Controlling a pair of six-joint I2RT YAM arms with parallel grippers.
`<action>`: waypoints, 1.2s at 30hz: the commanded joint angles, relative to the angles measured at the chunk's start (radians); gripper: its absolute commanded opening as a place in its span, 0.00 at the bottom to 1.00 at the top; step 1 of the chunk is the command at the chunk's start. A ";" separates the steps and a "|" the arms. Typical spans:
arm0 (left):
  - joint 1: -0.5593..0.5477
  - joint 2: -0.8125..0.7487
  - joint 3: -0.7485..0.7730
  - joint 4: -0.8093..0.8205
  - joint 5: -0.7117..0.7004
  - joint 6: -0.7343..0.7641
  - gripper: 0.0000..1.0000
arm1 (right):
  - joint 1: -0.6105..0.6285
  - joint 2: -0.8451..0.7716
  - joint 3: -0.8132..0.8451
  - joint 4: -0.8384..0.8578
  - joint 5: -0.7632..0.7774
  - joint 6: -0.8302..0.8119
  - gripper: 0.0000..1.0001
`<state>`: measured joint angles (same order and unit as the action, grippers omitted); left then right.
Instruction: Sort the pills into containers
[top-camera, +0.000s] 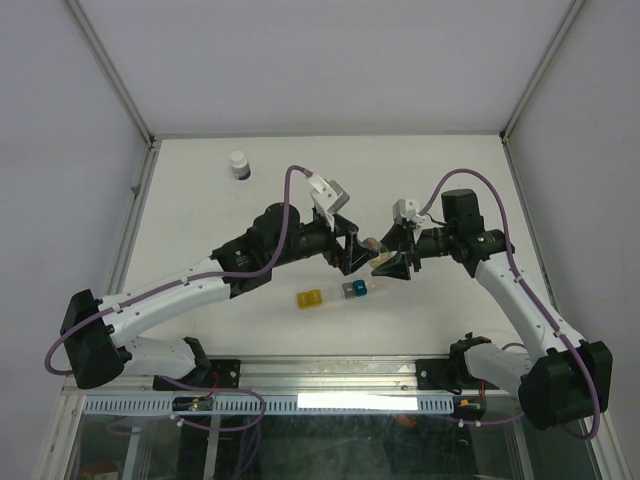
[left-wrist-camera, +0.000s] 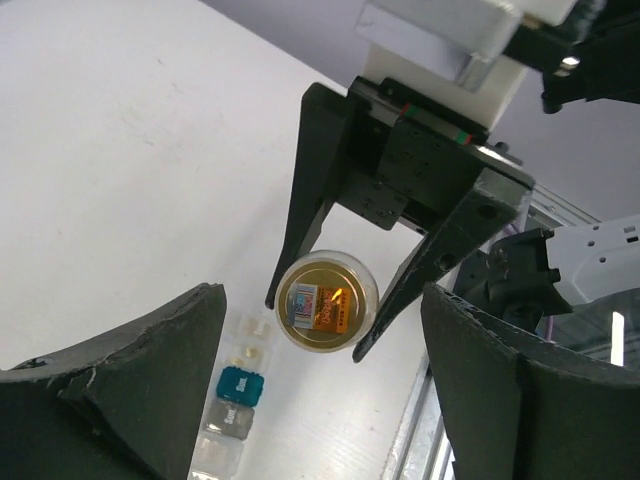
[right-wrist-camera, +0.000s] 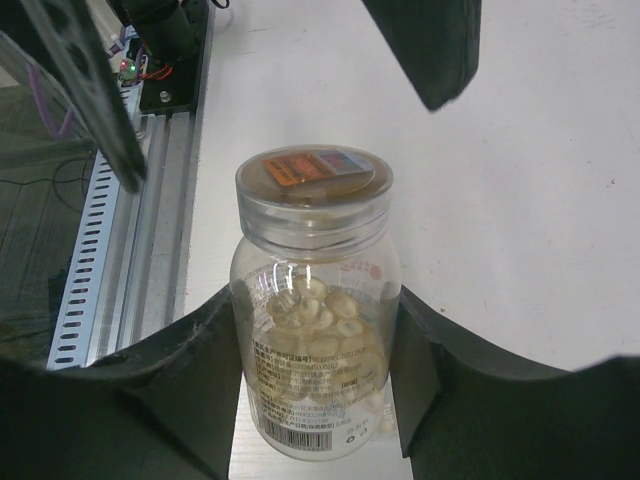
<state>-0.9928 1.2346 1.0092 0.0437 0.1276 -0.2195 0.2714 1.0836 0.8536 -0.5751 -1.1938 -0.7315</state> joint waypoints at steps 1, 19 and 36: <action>0.004 0.040 0.074 -0.006 0.001 -0.087 0.79 | -0.004 -0.025 0.020 0.037 -0.023 0.006 0.00; 0.001 0.113 0.135 -0.067 0.068 -0.064 0.49 | -0.005 -0.024 0.019 0.039 -0.023 0.006 0.00; 0.025 0.099 0.125 -0.071 0.158 0.035 0.00 | -0.006 -0.031 0.016 0.053 -0.019 0.024 0.73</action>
<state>-0.9783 1.3537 1.1038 -0.0460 0.2222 -0.2195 0.2699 1.0821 0.8536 -0.5629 -1.1873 -0.7193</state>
